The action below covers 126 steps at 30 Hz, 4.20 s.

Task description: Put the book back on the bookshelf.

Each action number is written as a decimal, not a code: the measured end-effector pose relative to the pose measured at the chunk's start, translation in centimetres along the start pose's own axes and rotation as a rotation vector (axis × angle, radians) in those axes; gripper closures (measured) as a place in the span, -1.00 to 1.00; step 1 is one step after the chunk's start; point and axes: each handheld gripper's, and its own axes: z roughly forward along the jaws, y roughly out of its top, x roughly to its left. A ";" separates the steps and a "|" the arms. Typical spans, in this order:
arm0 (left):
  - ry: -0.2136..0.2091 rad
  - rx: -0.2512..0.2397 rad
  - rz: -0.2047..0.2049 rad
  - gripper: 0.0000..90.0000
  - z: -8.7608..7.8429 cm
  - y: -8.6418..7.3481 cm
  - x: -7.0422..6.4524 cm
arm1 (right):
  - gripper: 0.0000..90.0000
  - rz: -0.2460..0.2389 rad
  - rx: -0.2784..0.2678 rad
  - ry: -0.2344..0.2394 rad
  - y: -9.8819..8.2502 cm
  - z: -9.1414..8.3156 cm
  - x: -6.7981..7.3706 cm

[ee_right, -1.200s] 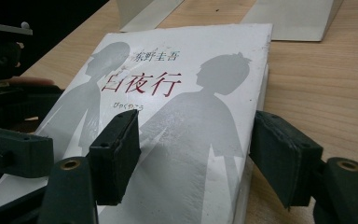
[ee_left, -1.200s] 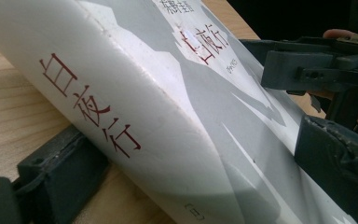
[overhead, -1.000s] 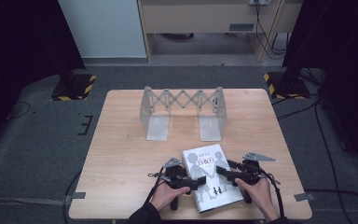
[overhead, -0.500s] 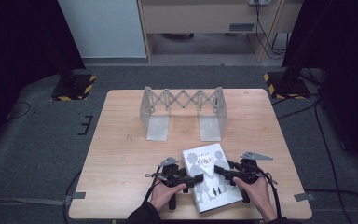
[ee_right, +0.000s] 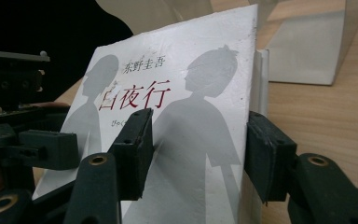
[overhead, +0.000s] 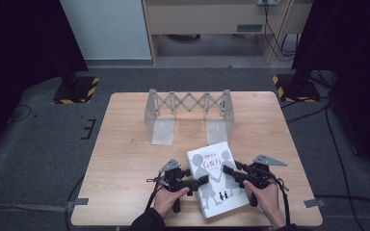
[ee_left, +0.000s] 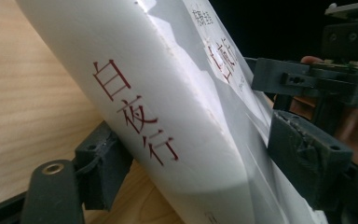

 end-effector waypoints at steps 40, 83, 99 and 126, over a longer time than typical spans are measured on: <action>-0.054 -0.099 0.097 0.16 -4.0 4.8 -3.0 | -0.16 -0.107 -0.080 -0.242 0.9 -2.7 -2.9; 0.059 -0.127 0.174 0.16 -9.6 8.8 -3.5 | -0.73 -0.198 0.273 -0.505 -0.8 -1.4 -5.1; 0.149 -0.181 0.190 0.16 -12.3 10.8 -2.5 | -0.83 -0.192 0.285 -0.503 -0.8 -1.3 -5.2; 0.347 -0.246 0.174 0.16 -13.8 14.8 1.9 | -0.83 -0.193 0.286 -0.503 -0.8 -1.3 -5.2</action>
